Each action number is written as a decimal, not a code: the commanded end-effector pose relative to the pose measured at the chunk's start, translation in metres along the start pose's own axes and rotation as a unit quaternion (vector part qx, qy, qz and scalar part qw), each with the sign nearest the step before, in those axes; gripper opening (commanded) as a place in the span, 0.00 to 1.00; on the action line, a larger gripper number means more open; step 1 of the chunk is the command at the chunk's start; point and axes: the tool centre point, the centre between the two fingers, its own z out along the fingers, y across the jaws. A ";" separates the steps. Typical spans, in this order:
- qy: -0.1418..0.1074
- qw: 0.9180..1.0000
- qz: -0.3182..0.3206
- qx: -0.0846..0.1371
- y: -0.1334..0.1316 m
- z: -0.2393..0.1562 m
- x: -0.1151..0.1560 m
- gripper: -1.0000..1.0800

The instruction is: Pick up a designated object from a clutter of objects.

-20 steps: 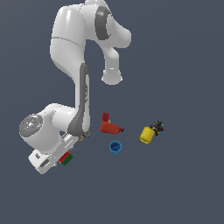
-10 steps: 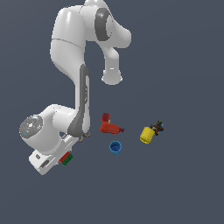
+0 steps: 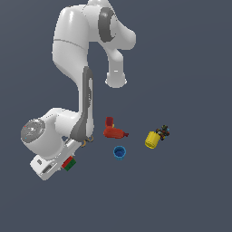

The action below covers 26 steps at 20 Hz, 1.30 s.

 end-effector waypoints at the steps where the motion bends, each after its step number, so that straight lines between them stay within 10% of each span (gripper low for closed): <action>1: 0.000 1.000 0.000 -0.001 -0.001 -0.004 0.001 0.00; 26: 0.000 1.000 0.000 -0.002 -0.103 -0.143 0.014 0.00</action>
